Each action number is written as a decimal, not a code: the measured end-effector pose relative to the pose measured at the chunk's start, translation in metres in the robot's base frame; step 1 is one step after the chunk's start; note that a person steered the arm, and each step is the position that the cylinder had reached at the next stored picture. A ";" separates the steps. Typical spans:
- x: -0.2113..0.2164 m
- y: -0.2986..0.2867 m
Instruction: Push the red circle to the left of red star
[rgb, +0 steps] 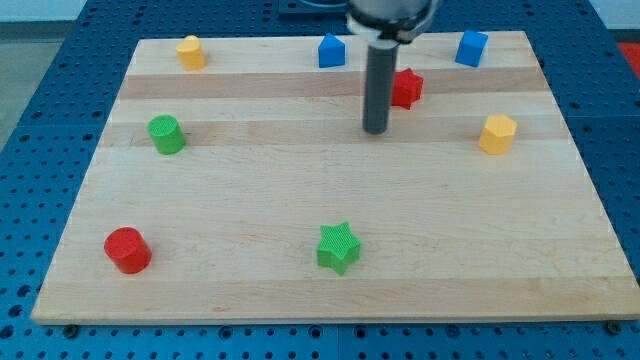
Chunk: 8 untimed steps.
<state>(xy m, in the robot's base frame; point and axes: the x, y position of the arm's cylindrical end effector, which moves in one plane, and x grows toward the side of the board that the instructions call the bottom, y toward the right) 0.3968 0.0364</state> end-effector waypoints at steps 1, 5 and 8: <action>0.047 -0.044; 0.195 -0.192; 0.176 -0.266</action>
<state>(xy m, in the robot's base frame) 0.5729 -0.2300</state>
